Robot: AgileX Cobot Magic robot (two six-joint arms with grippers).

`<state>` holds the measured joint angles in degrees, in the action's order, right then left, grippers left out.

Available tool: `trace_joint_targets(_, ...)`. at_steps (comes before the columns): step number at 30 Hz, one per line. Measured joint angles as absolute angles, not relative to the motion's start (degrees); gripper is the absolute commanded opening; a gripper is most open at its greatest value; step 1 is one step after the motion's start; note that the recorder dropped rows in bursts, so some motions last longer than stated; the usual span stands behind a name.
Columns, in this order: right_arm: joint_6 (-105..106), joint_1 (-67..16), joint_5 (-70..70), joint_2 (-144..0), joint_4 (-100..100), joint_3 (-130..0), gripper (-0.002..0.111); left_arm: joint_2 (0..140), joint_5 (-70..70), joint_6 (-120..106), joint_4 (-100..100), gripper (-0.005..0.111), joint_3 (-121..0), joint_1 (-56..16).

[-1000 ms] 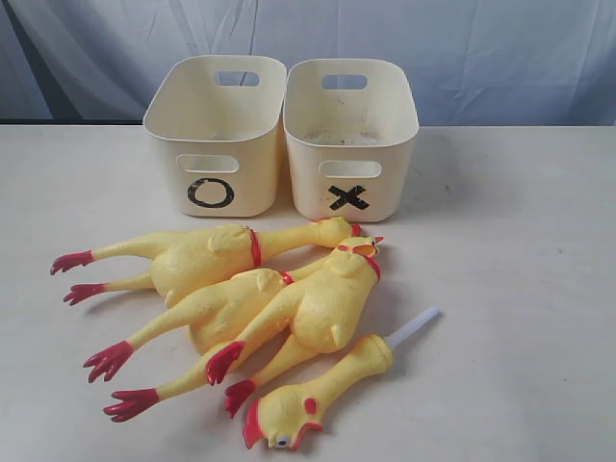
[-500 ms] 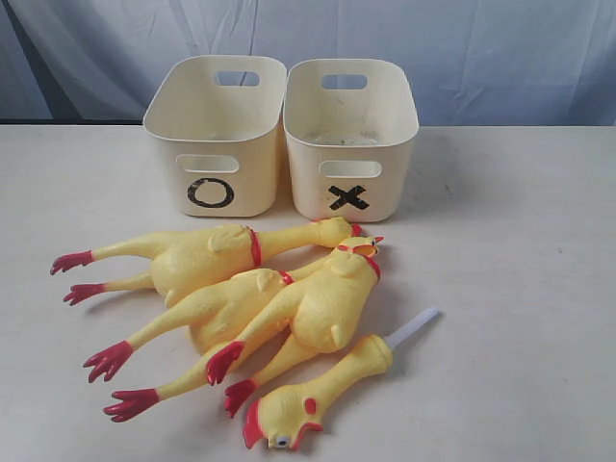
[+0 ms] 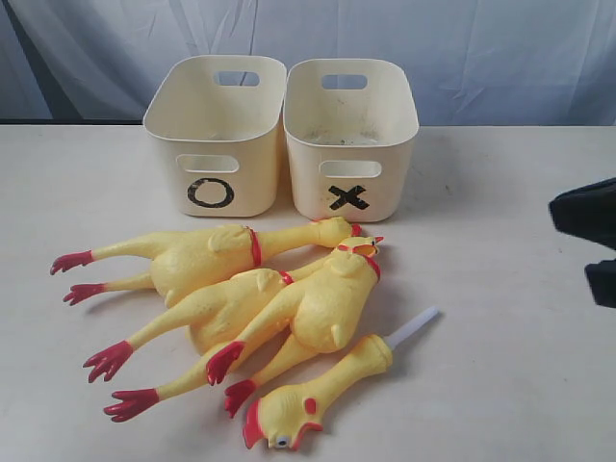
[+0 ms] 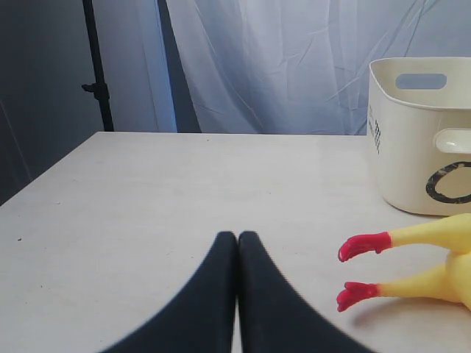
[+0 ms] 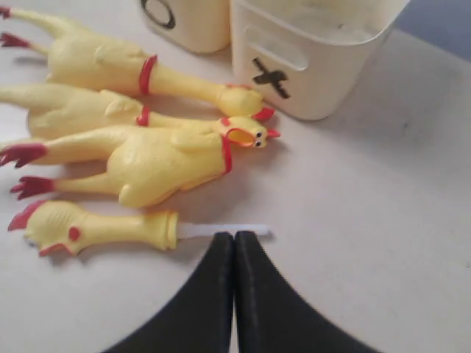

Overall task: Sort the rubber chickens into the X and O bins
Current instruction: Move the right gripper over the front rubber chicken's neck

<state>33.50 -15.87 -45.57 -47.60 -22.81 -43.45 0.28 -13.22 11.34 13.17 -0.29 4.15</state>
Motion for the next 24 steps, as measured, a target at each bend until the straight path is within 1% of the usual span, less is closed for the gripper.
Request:
trace_joint_targets(4, 37.06, -19.1, -49.22, -53.69, -22.81, -46.48, 0.0, 0.28, -13.22, 11.34, 13.17, 0.0, -0.29, 4.15)
trace_joint_targets(10, 44.58, -23.72, -51.0, -59.73, -22.81, -48.84, 0.0, 0.28, -13.22, 11.34, 13.17, 0.0, -0.29, 4.15)
trace_joint_targets(17, 56.74, -29.5, -54.6, -63.08, -21.43, -49.11, 0.0, 0.28, -13.22, 11.34, 13.17, 0.0, -0.29, 4.15)
trace_joint_targets(24, 62.16, -34.12, -54.58, -64.83, -14.14, -49.11, 0.0, 0.28, -13.22, 11.34, 13.17, 0.0, -0.29, 4.15)
